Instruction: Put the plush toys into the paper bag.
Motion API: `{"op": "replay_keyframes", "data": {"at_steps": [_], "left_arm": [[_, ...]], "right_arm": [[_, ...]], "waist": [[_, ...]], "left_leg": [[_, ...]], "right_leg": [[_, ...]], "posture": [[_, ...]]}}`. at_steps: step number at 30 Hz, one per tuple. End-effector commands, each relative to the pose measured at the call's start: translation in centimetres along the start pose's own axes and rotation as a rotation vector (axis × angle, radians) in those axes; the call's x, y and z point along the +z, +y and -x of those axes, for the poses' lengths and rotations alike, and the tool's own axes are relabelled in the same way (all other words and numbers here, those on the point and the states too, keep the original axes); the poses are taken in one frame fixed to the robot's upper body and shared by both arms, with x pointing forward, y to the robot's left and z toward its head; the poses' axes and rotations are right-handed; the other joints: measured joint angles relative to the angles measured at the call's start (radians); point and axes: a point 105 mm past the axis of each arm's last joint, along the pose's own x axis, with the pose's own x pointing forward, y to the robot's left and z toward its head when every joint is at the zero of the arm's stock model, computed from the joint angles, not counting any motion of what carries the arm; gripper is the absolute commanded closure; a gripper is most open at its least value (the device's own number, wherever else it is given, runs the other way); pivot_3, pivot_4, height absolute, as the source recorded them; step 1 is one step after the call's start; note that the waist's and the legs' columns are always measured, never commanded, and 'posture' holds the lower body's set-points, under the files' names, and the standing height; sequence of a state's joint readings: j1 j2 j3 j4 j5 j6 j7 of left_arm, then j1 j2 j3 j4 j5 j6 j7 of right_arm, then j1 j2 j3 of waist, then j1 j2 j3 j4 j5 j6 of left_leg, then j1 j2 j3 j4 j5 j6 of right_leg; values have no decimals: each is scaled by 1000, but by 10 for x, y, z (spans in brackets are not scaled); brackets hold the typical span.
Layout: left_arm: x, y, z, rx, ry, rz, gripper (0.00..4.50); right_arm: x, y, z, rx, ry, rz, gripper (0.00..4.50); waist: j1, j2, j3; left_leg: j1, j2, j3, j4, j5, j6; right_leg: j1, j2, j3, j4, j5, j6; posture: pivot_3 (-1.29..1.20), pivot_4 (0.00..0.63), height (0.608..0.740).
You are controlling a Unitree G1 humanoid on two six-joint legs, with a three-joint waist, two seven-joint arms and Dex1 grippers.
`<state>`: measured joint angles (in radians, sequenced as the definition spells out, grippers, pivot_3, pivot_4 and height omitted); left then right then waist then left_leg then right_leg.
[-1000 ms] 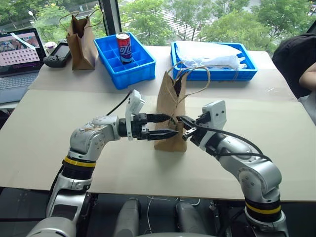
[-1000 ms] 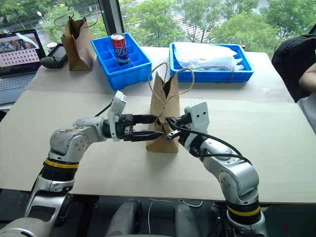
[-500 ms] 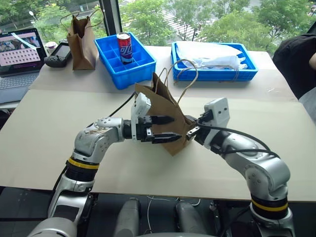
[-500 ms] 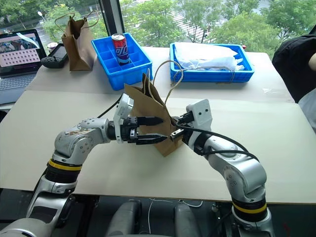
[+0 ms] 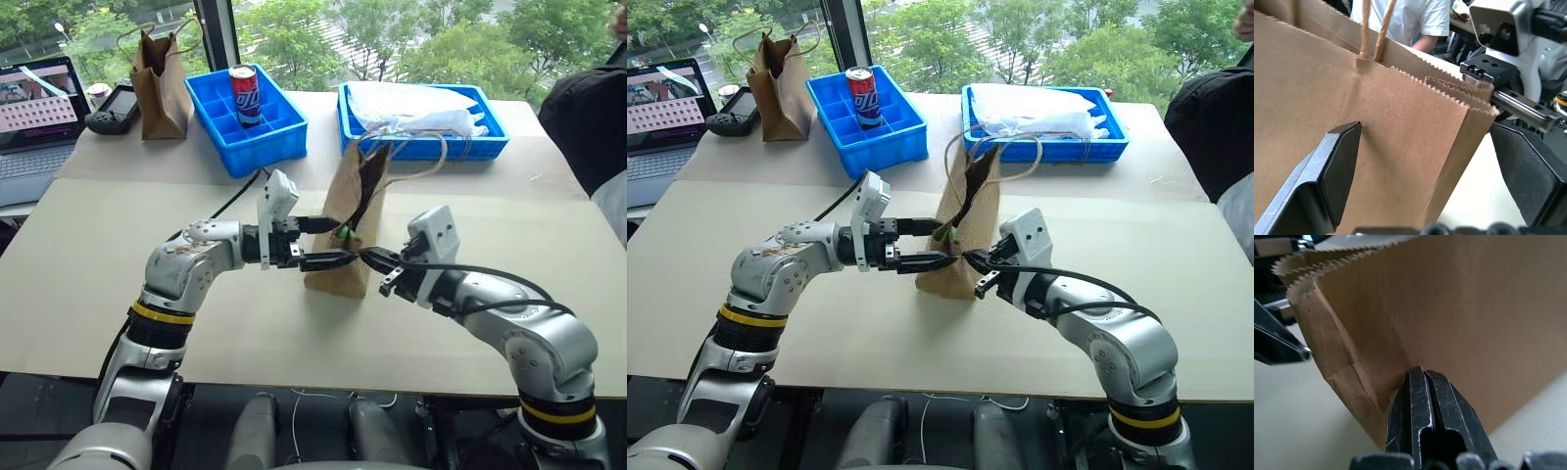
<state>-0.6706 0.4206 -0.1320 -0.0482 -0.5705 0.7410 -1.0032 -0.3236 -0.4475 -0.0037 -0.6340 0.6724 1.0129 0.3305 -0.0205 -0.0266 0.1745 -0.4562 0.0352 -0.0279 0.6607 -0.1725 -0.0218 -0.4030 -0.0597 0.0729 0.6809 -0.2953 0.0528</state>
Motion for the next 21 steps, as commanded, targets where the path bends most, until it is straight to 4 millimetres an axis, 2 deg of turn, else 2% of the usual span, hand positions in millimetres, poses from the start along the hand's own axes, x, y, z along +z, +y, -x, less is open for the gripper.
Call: {"op": "replay_keyframes", "data": {"at_steps": [1,11,14,16,20,21], "left_arm": [[10,-3,-2,-16,-5,-54,73],[0,4,6,48,15,-26,73],[5,12,6,98,-30,4,759],[6,15,6,113,-38,3,1583],[8,18,5,124,-51,7,2924],[9,19,5,125,-53,1,3118]], "right_arm": [[16,12,-4,28,-61,27,4500],[15,10,-9,13,-62,16,4500],[15,8,-8,5,-60,14,4500],[15,8,-8,2,-61,13,4500],[15,8,-8,-6,-66,7,4500],[15,8,-8,-7,-66,6,4500]], "waist": [[2,0,0],[2,0,0],[2,0,0],[2,0,0],[2,0,0],[2,0,0]], "left_leg": [[0,0,0,0,0,0],[0,0,0,0,0,0],[0,0,0,0,0,0],[0,0,0,0,0,0],[0,0,0,0,0,0],[0,0,0,0,0,0]], "right_leg": [[0,0,0,0,0,0],[0,0,0,0,0,0],[0,0,0,0,0,0],[0,0,0,0,0,0],[0,0,0,0,0,0],[0,0,0,0,0,0]], "posture": [[0,150,698],[0,150,698],[0,150,698],[0,150,698],[0,150,698],[0,150,698]]}}
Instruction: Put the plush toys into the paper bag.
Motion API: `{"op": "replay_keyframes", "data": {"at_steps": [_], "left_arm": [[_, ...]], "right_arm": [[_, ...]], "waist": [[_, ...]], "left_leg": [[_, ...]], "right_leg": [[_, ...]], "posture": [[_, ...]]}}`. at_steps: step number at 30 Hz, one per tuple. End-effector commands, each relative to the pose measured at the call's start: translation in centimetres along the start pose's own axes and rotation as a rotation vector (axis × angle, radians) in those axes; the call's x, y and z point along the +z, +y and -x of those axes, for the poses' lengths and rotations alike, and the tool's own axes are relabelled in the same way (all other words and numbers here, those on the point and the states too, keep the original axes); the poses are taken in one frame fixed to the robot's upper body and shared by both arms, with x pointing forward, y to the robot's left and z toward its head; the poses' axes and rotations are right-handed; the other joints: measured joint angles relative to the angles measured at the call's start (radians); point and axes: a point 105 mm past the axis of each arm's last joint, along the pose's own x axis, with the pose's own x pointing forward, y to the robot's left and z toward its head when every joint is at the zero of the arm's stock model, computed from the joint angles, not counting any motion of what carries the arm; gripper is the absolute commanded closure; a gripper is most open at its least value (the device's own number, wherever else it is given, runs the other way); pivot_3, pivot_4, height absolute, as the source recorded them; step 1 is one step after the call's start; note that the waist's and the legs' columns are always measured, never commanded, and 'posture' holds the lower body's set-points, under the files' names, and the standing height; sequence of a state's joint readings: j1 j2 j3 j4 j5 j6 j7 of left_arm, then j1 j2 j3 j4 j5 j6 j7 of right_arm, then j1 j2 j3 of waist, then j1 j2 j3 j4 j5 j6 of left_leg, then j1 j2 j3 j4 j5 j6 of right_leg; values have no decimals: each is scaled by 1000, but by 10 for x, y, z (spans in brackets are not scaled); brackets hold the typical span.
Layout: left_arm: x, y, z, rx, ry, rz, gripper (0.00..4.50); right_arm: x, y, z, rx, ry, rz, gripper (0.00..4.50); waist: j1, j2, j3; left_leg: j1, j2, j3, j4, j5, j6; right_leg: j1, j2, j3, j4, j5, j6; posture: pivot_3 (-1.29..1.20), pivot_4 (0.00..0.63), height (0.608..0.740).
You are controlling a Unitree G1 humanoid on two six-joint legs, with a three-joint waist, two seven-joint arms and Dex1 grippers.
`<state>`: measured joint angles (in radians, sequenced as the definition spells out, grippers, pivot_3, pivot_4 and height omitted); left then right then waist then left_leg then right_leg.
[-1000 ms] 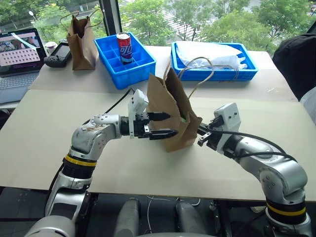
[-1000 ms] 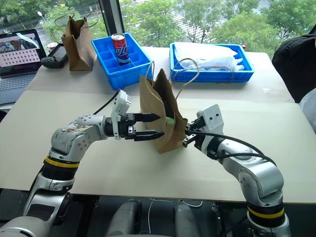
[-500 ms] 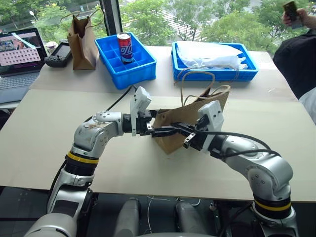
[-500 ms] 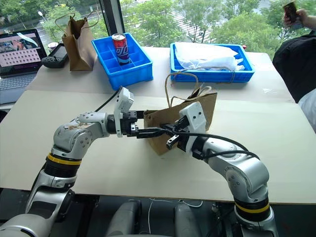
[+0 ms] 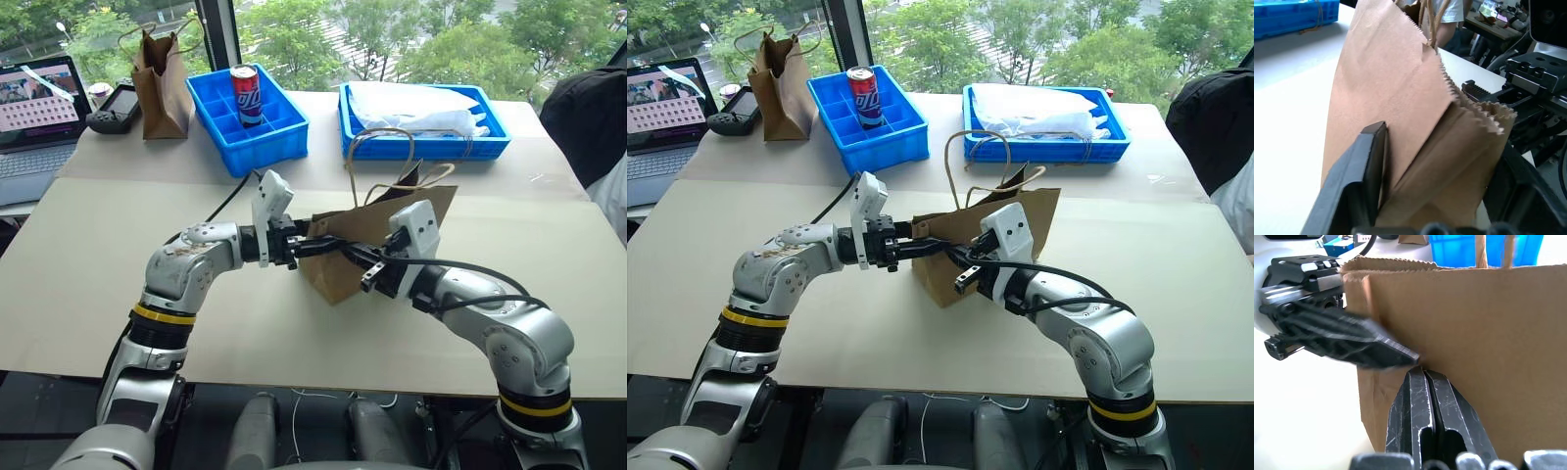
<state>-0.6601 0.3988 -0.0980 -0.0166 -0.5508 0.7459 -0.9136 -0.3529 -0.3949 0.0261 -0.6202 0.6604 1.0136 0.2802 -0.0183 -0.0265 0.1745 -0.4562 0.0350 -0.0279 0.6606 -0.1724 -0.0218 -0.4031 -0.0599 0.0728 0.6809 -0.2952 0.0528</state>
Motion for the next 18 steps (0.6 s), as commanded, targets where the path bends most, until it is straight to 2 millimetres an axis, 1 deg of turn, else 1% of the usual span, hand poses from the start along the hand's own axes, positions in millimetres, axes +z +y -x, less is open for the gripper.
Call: {"op": "replay_keyframes", "data": {"at_steps": [1,3,4,8,10,13,16,18], "left_arm": [[14,3,0,2,-40,-39,3591],[16,7,3,1,-40,-53,4216],[17,9,4,-5,-38,-64,4441],[29,9,10,-106,-71,-126,4441],[30,5,15,-195,-64,-191,4441],[31,7,22,-277,-26,-268,4441],[37,7,30,-364,-11,-298,4441],[35,8,35,-412,37,-343,4441]], "right_arm": [[11,4,4,4,-42,20,4500],[8,4,12,8,-27,18,4500],[6,3,18,12,-12,18,4500],[-5,-2,47,37,58,21,4500],[-15,-5,66,55,125,41,4500],[-27,-17,97,34,224,46,4500],[-30,-38,124,-44,289,63,4500],[-29,-49,136,-84,318,79,4500]], "waist": [[0,0,0],[0,0,0],[1,0,0],[7,0,0],[6,0,0],[6,0,0],[0,0,0],[-3,0,0]], "left_leg": [[0,0,0,0,0,0],[0,0,0,0,0,0],[0,0,0,0,0,0],[-1,-1,0,0,0,0],[-1,-1,0,0,0,0],[-1,-1,0,0,0,0],[0,-1,0,0,0,0],[0,-1,0,0,1,1]], "right_leg": [[0,0,0,0,0,0],[0,0,0,0,0,0],[0,0,0,0,0,0],[0,-1,0,-1,0,0],[1,-1,0,-1,0,0],[1,0,0,-2,0,0],[1,0,0,-2,0,0],[1,0,0,-2,0,0]], "posture": [[0,150,698],[0,150,698],[0,150,698],[0,150,698],[0,150,698],[0,150,698],[0,150,698],[0,150,698]]}}
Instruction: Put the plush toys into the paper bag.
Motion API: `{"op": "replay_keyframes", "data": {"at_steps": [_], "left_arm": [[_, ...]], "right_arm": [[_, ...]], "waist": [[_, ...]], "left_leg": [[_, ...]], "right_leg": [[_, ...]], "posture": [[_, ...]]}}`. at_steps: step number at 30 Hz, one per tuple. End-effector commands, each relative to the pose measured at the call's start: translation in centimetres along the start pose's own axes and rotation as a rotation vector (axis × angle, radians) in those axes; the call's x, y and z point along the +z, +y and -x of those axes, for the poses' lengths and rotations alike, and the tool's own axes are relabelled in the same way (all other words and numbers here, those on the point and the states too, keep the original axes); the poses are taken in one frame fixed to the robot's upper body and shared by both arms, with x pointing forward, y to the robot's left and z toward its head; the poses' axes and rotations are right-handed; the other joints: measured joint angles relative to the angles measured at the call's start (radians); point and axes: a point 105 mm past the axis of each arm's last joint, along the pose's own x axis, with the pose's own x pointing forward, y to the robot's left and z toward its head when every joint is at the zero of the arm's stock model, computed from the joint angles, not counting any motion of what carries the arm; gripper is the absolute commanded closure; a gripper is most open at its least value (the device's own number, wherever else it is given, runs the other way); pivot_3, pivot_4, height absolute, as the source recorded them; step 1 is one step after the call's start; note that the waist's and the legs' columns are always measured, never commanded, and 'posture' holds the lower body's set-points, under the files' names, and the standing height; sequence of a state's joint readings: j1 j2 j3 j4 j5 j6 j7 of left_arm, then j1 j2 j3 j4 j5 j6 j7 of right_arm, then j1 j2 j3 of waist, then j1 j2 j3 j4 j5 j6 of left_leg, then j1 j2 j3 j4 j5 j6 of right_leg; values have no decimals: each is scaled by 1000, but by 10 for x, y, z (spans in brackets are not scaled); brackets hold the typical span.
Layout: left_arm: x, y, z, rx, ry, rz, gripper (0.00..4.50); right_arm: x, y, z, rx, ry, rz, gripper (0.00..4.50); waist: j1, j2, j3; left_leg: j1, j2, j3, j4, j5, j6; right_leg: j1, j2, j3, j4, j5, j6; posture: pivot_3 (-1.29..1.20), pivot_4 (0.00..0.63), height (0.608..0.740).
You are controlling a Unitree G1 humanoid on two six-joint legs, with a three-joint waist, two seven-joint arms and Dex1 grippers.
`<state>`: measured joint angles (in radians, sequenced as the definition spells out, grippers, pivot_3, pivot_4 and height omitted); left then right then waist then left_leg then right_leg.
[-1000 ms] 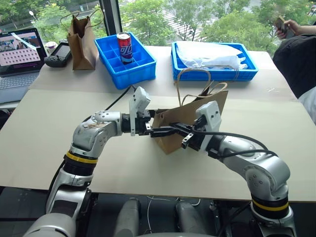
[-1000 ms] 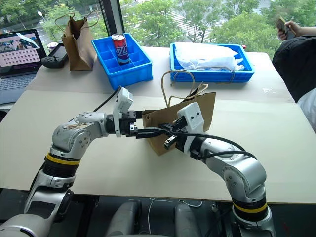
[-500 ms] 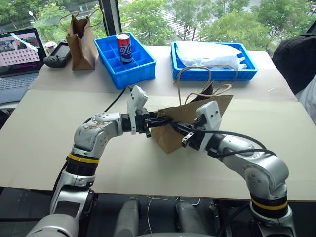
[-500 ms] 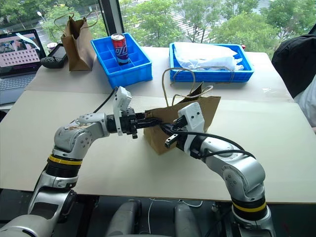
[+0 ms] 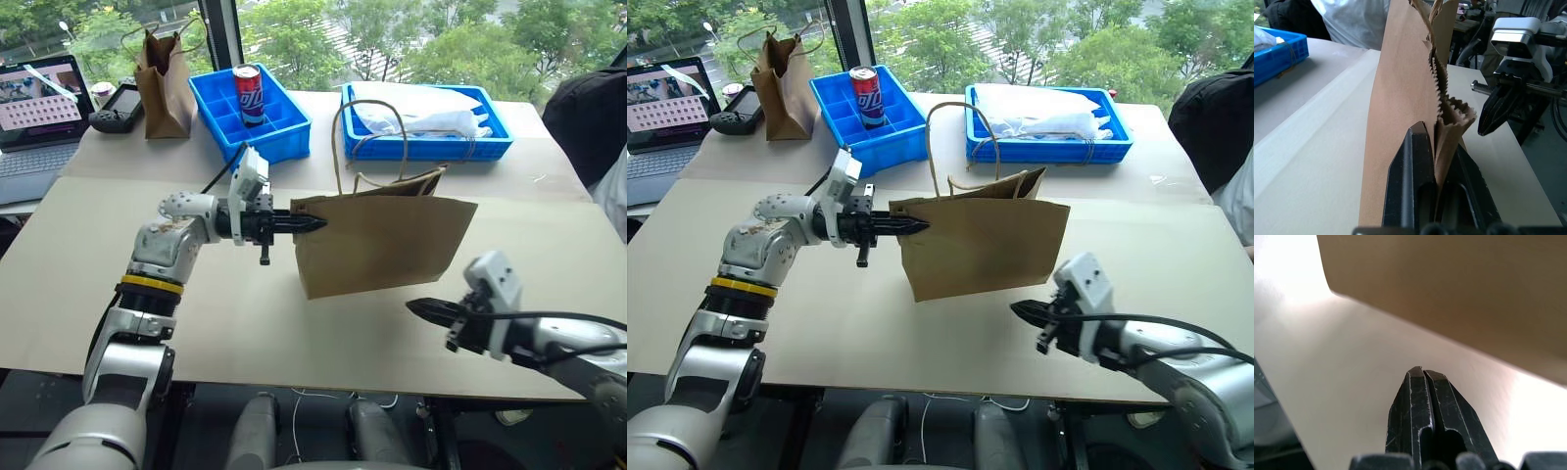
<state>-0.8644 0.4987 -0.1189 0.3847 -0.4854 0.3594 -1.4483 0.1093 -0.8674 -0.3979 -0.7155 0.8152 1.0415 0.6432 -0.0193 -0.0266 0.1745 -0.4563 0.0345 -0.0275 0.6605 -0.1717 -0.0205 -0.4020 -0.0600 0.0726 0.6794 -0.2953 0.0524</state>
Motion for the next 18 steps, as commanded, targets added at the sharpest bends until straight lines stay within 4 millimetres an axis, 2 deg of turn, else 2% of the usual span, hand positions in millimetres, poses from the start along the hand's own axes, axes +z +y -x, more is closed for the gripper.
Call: {"op": "replay_keyframes", "data": {"at_steps": [1,5,9,15,18], "left_arm": [[8,-4,7,-113,69,-113,4441],[3,-8,10,-156,97,-116,4441],[-14,-3,13,-139,168,-135,4441],[-13,2,15,-97,135,-77,4441],[-6,1,20,-87,103,-4,3783]], "right_arm": [[9,-18,22,-71,-17,68,4500],[11,-27,27,-100,-24,80,4500],[9,-31,26,-101,-30,83,4500],[7,-38,30,-110,-34,94,4500],[6,-43,31,-111,-30,101,4500]], "waist": [[-3,0,0],[-5,0,0],[2,0,0],[4,0,0],[3,0,0]], "left_leg": [[0,0,0,0,0,1],[1,0,0,0,0,1],[0,0,0,0,0,1],[0,0,0,0,0,1],[0,0,0,0,0,1]], "right_leg": [[0,0,0,0,0,0],[0,0,0,0,0,0],[0,0,0,0,0,0],[0,0,0,0,0,0],[0,0,0,0,0,0]], "posture": [[0,150,698],[0,150,698],[0,150,698],[0,150,698],[0,150,698]]}}
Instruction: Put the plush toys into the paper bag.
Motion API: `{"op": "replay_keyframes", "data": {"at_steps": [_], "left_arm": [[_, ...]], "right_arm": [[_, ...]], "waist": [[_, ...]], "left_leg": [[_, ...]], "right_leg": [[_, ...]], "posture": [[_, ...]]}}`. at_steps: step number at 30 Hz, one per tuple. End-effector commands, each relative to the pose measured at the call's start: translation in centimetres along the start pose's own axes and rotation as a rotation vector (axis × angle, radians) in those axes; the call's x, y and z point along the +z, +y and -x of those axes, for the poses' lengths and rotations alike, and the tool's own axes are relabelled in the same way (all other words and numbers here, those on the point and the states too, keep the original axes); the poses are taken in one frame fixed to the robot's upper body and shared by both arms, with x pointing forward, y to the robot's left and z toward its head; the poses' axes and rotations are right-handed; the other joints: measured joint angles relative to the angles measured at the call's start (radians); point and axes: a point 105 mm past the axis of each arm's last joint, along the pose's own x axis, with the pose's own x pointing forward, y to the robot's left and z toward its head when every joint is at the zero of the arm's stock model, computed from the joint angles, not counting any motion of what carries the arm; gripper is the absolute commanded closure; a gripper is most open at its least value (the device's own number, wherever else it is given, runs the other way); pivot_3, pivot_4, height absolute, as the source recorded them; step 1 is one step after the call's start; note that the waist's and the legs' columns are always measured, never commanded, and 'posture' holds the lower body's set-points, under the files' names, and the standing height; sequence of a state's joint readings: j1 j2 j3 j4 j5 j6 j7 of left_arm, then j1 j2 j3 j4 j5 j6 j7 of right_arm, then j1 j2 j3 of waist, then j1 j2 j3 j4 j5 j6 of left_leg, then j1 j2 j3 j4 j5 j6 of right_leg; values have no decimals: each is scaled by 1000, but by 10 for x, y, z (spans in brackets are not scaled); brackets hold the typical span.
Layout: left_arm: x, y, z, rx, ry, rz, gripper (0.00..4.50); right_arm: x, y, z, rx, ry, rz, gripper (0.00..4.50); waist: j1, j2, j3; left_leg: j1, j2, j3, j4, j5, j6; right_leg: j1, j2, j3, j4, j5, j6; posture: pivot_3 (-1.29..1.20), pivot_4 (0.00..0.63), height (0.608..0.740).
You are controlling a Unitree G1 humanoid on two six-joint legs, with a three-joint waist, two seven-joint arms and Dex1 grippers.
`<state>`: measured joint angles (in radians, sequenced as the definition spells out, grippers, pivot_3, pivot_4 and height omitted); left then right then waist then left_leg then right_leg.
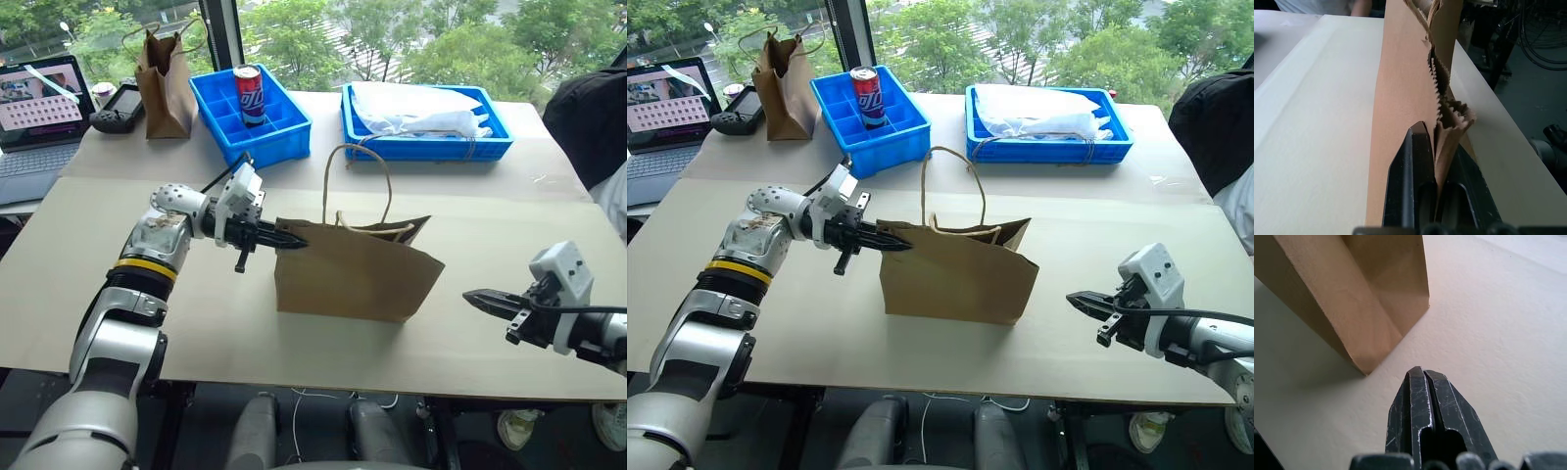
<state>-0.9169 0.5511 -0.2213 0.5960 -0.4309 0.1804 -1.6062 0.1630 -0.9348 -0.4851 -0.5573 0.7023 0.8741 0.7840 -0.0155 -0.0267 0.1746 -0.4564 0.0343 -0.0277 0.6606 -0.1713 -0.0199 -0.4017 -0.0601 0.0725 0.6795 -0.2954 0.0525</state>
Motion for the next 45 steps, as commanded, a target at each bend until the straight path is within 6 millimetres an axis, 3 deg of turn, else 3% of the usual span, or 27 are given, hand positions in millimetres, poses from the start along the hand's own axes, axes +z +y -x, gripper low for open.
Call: {"op": "replay_keyframes", "data": {"at_steps": [1,9,11,15,20,23,28,31,37,45], "left_arm": [[21,-1,8,2,-37,16,3311],[37,-18,51,71,-19,46,640],[40,-21,74,149,-25,73,36],[37,-27,97,257,-42,117,36],[-1,-37,130,495,68,126,36],[-22,-44,136,609,116,121,36],[-47,-57,130,735,133,121,0],[-61,-73,117,700,138,151,0],[-71,-76,109,753,123,185,0],[-69,-72,101,727,110,143,0]], "right_arm": [[6,-6,6,-14,-17,54,4500],[2,-14,9,-16,-11,64,4500],[1,-17,10,-18,-15,63,4500],[2,-20,8,-14,-32,66,4500],[17,-21,8,-30,-168,76,4500],[21,-19,11,-36,-260,23,4500],[18,-6,12,-6,-276,56,3121],[17,-1,10,4,-282,89,2061],[15,-2,9,-12,-292,88,55],[7,-10,12,-60,-271,83,55]], "waist": [[-2,0,0],[-12,0,0],[-12,0,0],[-12,0,0],[-13,0,0],[-11,0,0],[5,0,0],[3,0,0],[2,0,0],[0,0,0]], "left_leg": [[0,0,0,0,0,0],[1,1,0,0,0,0],[1,1,0,0,0,0],[1,1,0,0,0,0],[2,2,0,0,0,0],[2,2,0,-1,0,0],[2,1,1,0,0,0],[3,1,1,0,0,0],[12,2,2,-1,0,0],[15,2,2,-2,0,0]], "right_leg": [[0,0,0,0,0,0],[0,0,0,1,0,0],[0,0,0,1,0,0],[0,0,0,1,0,0],[0,0,0,1,0,0],[0,0,0,1,0,0],[1,-1,0,1,0,0],[2,-1,0,1,0,-1],[10,0,0,1,-1,-3],[13,-1,0,0,-2,-4]], "posture": [[0,150,698],[0,150,698],[0,150,698],[0,150,698],[0,150,698],[0,150,698],[0,150,698],[0,150,698],[0,150,698],[0,150,698]]}}
